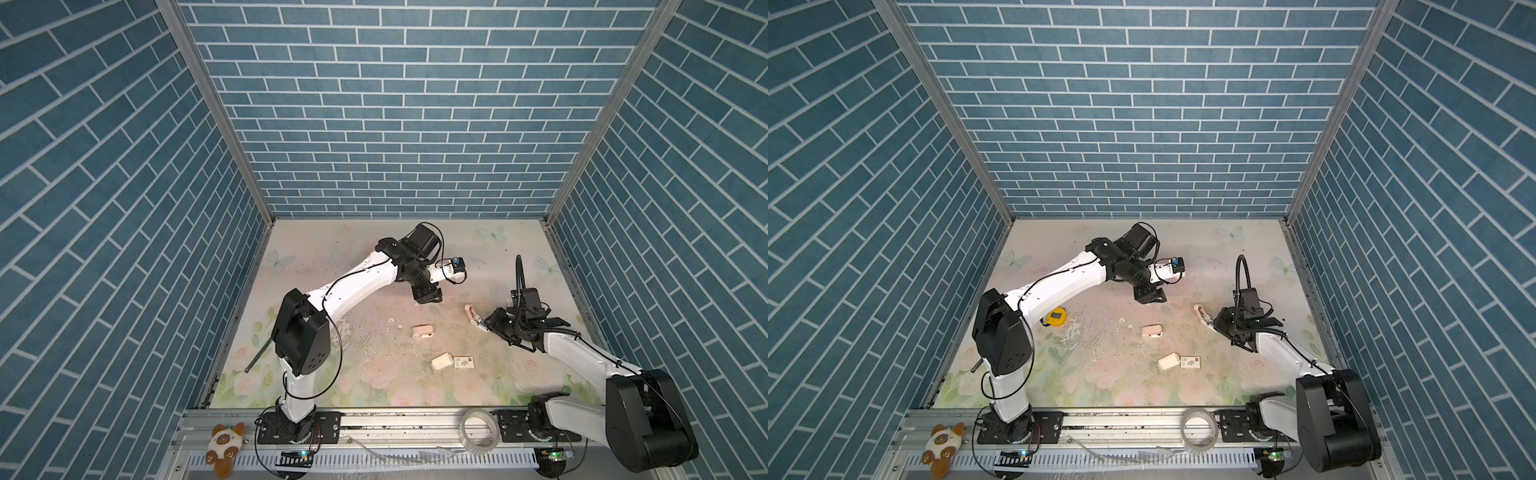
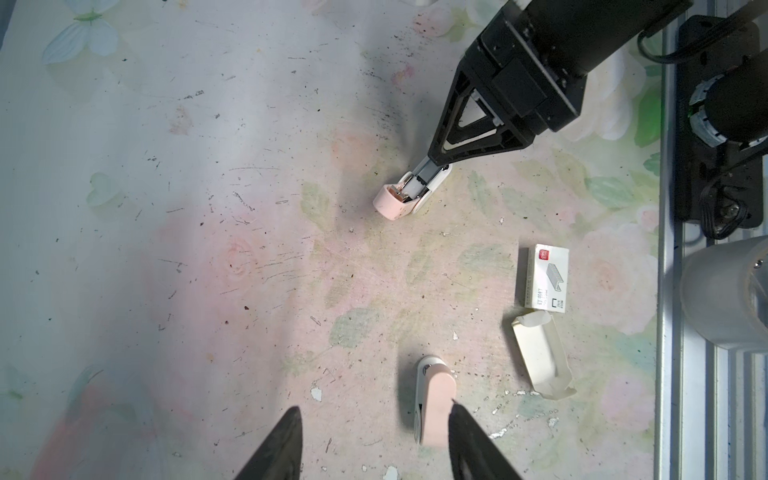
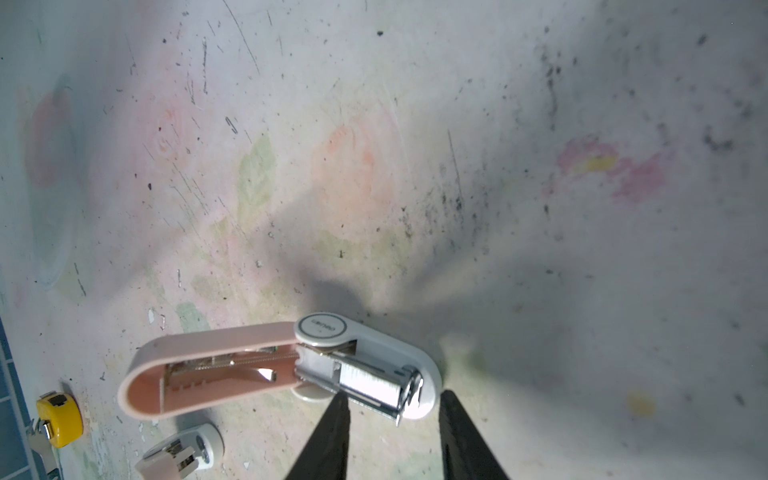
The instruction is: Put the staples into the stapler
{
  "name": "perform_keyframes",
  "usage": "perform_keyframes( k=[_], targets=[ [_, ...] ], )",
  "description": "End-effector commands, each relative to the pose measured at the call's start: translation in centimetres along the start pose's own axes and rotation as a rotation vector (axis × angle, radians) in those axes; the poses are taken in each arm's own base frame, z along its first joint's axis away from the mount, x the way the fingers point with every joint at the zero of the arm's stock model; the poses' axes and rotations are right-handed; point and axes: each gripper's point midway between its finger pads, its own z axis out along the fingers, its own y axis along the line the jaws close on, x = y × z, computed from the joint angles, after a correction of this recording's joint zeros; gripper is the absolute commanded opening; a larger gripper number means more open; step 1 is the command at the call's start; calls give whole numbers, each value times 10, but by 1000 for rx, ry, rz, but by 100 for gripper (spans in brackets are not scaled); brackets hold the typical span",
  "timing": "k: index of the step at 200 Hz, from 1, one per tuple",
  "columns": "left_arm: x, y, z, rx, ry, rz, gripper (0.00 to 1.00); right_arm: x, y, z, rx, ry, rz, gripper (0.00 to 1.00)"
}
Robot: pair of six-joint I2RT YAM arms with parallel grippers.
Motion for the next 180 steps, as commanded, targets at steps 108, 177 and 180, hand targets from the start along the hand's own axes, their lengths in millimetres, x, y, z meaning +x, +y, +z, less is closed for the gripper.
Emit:
perform_keyframes(
  k=[108,177,180],
  targets=[
    [2,6,8,17,-8,-31,58,3,-4,8,-19,33,36,23],
    [3,9,7,14,-13,-39,58,-1,-1,11,-14,48,-2,16],
    [4,9,7,13,-11,-41,58,-1,-1,11,-15,48,-5,15]
  ],
)
